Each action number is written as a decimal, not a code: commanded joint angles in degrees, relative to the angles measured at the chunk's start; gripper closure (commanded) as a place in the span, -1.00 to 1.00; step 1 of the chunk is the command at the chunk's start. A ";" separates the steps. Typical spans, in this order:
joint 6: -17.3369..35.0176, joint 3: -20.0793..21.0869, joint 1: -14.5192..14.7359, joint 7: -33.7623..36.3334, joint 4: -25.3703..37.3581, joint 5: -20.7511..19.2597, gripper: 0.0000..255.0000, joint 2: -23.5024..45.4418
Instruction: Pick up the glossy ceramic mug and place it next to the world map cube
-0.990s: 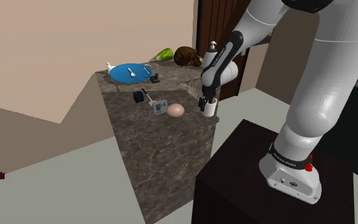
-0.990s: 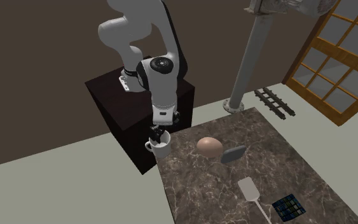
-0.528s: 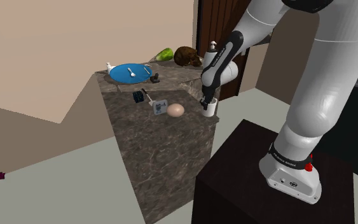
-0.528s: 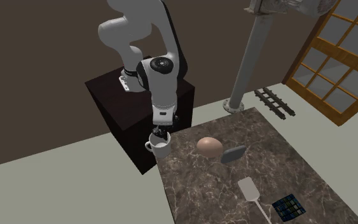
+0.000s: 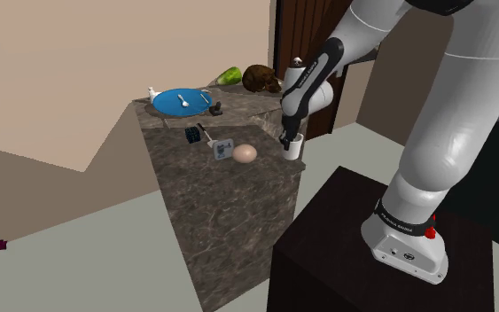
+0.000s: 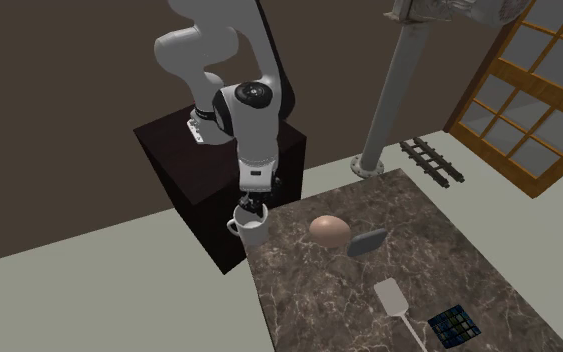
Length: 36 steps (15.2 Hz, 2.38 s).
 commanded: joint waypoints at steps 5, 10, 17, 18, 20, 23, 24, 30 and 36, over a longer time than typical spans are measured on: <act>-5.16 -0.18 0.07 0.48 0.51 -0.93 1.00 -4.68; -9.48 -0.16 0.07 0.77 1.20 -1.48 1.00 -8.33; -15.55 -0.01 0.04 0.98 2.75 -1.95 1.00 -12.87; -16.41 0.03 0.03 1.00 3.02 -2.00 1.00 -13.47; -18.14 0.09 0.02 1.02 3.61 -2.07 1.00 -14.61; -20.71 0.19 0.02 1.04 4.60 -2.16 1.00 -16.20; -21.57 0.23 0.02 1.04 4.95 -2.18 1.00 -16.71; -25.71 1.01 0.59 1.89 8.46 -1.84 1.00 -17.29; -27.22 4.20 3.48 6.82 19.54 -0.30 1.00 -7.41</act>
